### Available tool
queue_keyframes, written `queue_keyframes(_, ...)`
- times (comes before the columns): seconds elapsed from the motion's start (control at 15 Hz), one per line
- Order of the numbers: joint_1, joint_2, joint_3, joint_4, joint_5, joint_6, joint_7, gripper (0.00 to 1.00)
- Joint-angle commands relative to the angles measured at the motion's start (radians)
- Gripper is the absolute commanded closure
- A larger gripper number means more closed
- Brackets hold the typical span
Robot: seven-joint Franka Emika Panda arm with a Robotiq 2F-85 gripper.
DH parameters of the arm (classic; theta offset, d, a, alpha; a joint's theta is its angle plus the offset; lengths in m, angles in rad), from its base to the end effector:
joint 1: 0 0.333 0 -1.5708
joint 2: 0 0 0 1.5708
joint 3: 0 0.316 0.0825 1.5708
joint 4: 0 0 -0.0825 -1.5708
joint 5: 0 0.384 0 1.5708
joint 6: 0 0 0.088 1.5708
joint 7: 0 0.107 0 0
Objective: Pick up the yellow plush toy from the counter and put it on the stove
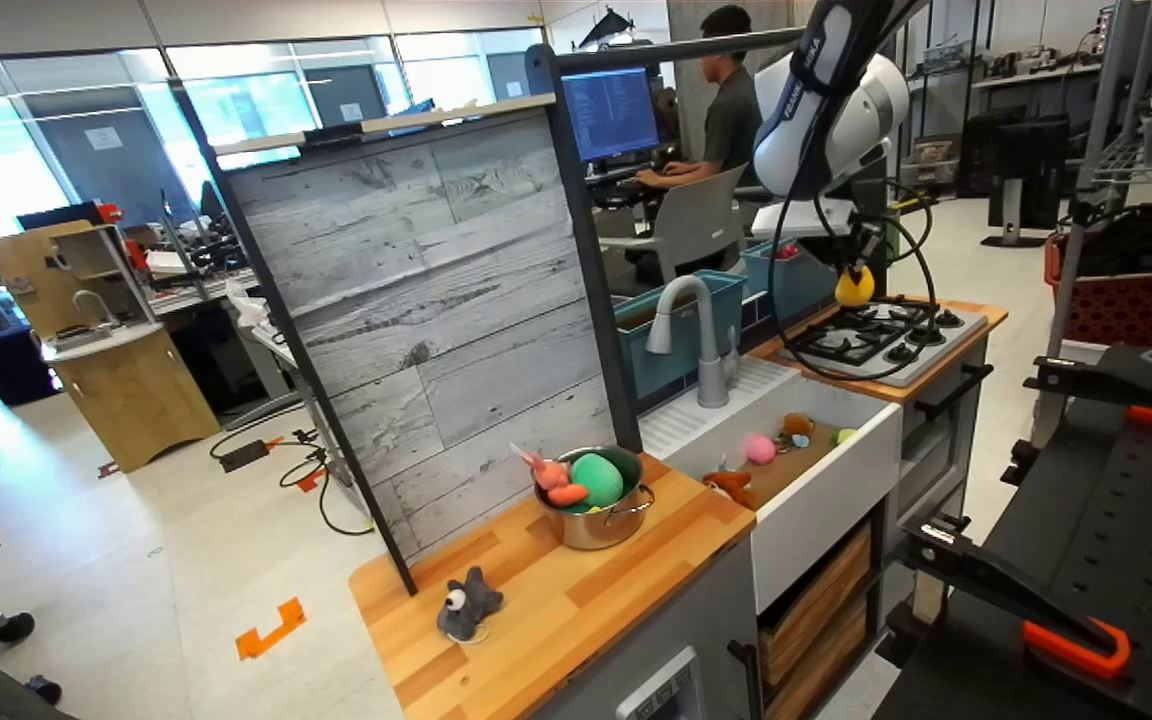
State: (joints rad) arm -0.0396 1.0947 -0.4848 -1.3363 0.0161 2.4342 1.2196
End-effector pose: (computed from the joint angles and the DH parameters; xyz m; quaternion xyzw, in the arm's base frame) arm 0.6787 -0.2937 0.1191 0.7169 -0.6653 0.1188 0.1713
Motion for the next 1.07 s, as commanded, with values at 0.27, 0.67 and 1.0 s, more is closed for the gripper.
queue_keyframes(0.27,-0.090,0.200,-0.008,0.324,-0.086,-0.212,0.206,0.96)
queue_keyframes(0.67,-0.125,0.275,0.013,0.485,-0.125,-0.203,0.283,0.96)
queue_keyframes(1.0,-0.149,0.312,0.071,0.565,-0.111,-0.255,0.257,0.46)
